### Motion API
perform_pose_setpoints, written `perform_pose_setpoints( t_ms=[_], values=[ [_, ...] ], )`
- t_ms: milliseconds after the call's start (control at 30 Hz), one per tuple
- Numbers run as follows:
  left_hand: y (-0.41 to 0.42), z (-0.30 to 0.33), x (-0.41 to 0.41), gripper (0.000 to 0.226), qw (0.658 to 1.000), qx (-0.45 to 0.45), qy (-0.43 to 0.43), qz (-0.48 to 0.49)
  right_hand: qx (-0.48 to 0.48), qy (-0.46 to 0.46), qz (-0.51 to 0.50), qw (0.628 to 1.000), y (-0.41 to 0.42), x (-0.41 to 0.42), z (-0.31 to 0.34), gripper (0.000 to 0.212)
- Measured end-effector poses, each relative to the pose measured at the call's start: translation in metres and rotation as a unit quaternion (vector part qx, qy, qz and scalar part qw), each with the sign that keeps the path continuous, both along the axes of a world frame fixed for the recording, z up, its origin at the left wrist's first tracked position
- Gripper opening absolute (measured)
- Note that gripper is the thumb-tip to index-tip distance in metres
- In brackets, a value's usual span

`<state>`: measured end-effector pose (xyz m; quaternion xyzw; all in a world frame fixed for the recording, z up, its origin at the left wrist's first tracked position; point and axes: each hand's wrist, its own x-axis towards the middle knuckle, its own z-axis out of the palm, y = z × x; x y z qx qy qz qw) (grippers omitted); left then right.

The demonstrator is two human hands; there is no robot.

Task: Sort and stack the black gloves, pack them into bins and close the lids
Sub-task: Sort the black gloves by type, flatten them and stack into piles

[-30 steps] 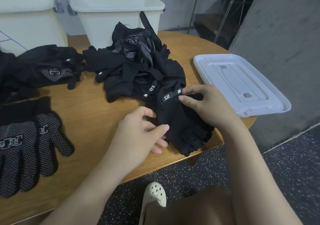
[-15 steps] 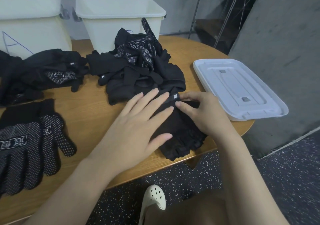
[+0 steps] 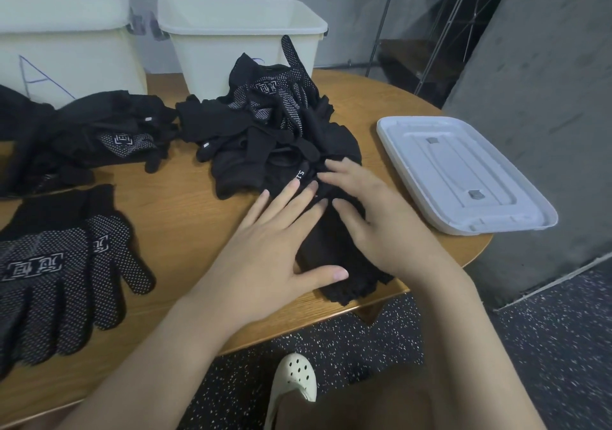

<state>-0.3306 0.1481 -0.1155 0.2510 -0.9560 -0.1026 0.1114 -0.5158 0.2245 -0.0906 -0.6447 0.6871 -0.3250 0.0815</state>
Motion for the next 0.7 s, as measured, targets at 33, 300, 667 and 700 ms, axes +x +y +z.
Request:
perform_pose_setpoints(
  t_ms=[33, 300, 667, 700],
  values=[
    [-0.001, -0.001, 0.000, 0.099, 1.000, 0.004, 0.002, 0.004, 0.043, -0.026, 0.010, 0.999, -0.001, 0.000, -0.005, 0.045],
    [0.000, -0.006, -0.002, 0.111, 0.999, 0.037, -0.022, 0.008, 0.158, 0.025, -0.016, 0.987, -0.005, 0.000, -0.022, 0.055],
    [0.004, 0.004, 0.010, 0.100, 0.998, 0.025, -0.049, -0.003, 0.179, 0.110, -0.029, 0.977, 0.000, 0.009, -0.013, 0.059],
    [0.006, 0.008, 0.015, 0.096, 0.998, 0.017, -0.058, -0.011, 0.188, 0.114, -0.030, 0.975, 0.001, 0.010, -0.010, 0.060]
  ],
)
